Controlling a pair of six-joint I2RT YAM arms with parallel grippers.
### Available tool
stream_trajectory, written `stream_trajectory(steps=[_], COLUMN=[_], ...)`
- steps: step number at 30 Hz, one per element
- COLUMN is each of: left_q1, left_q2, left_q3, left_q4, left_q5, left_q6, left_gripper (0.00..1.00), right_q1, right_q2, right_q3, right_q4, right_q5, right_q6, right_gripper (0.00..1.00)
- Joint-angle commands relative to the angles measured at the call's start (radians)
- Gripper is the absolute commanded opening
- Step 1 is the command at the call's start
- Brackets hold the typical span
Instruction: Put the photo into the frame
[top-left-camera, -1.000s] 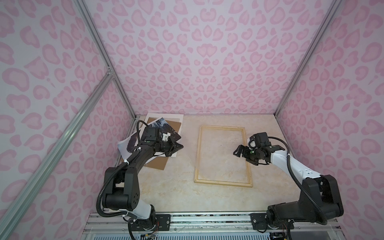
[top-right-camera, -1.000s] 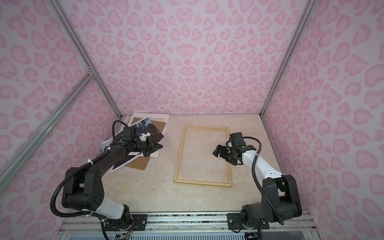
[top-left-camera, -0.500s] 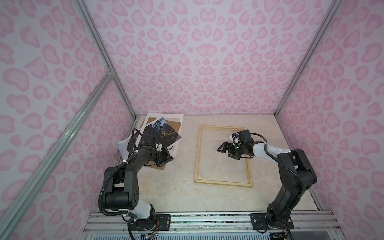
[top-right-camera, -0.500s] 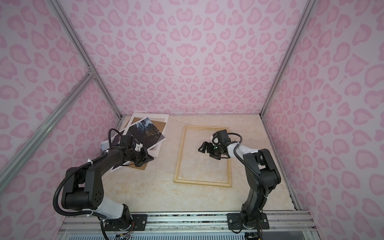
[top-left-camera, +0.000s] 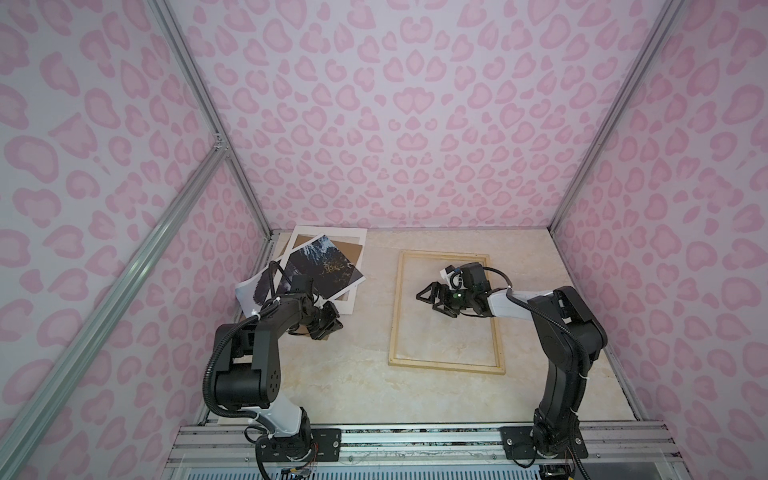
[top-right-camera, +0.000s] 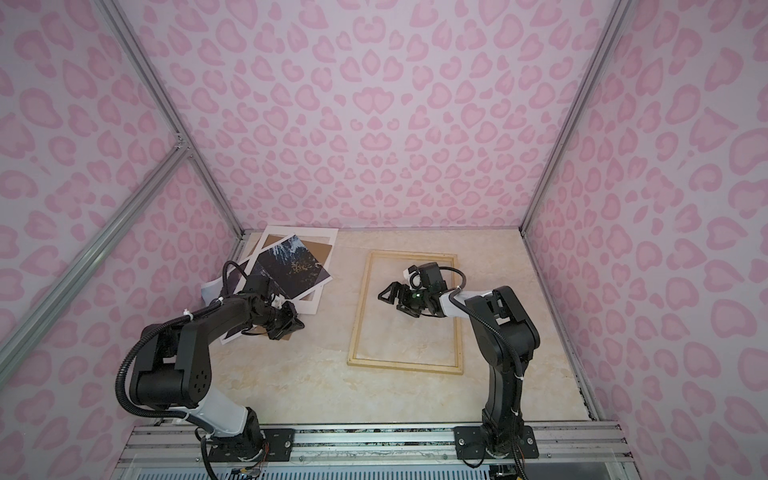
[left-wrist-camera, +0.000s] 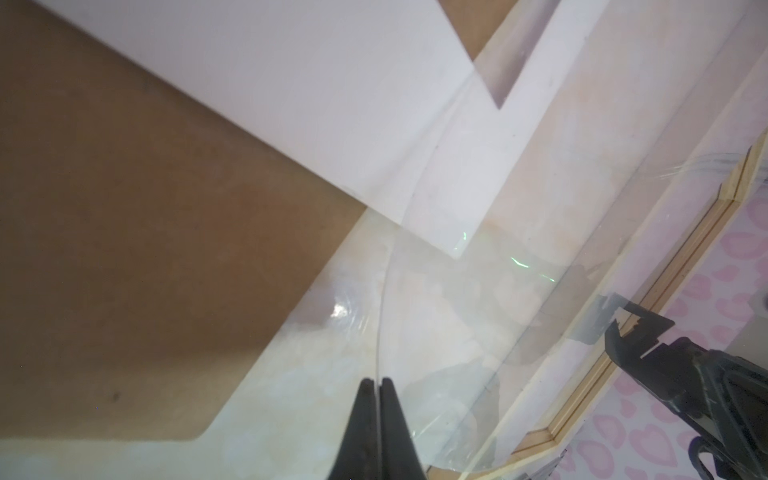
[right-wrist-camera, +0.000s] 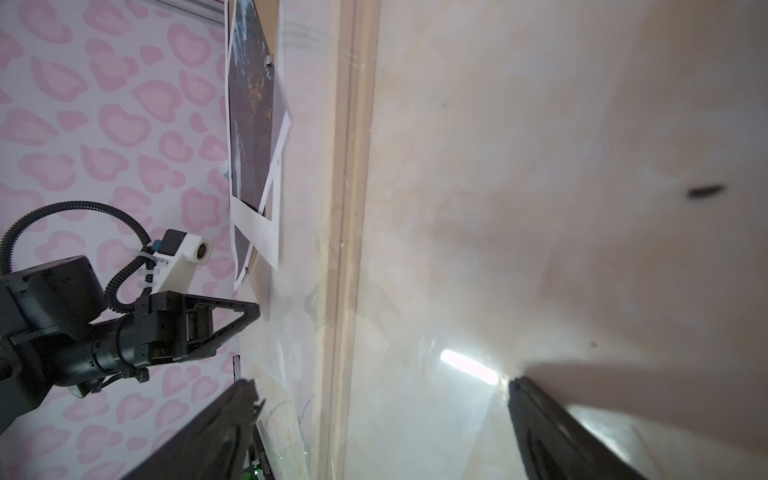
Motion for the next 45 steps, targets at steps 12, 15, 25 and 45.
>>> stream_trajectory(steps=[12,15,25,45], left_q1=[0.000,0.000,0.001,-0.024], left_q2=[-0.004,-0.007,-0.016,-0.360], left_q3=[-0.016,-0.024,-0.050,-0.003], left_q4=[0.001,0.011,0.038,-0.104], left_q5=[-0.019,-0.008,0.009,0.016], left_q6=[-0.001,-0.009,-0.024,0.070], left_gripper=[0.04,0.04,0.04,0.97], right_q1=[0.040,0.045,0.062,-0.094], right_q2=[0.039,0.028,0.002,-0.258], right_q3=[-0.094,-0.144,-0.251,-0.083], right_q4=[0.219,0.304,0.507,-0.448], right_q5=[0.056,0.067,0.082,0.165], right_q6=[0.141,0.172,0.250,-0.213], right_gripper=[0.46,0.37,0.18,0.00])
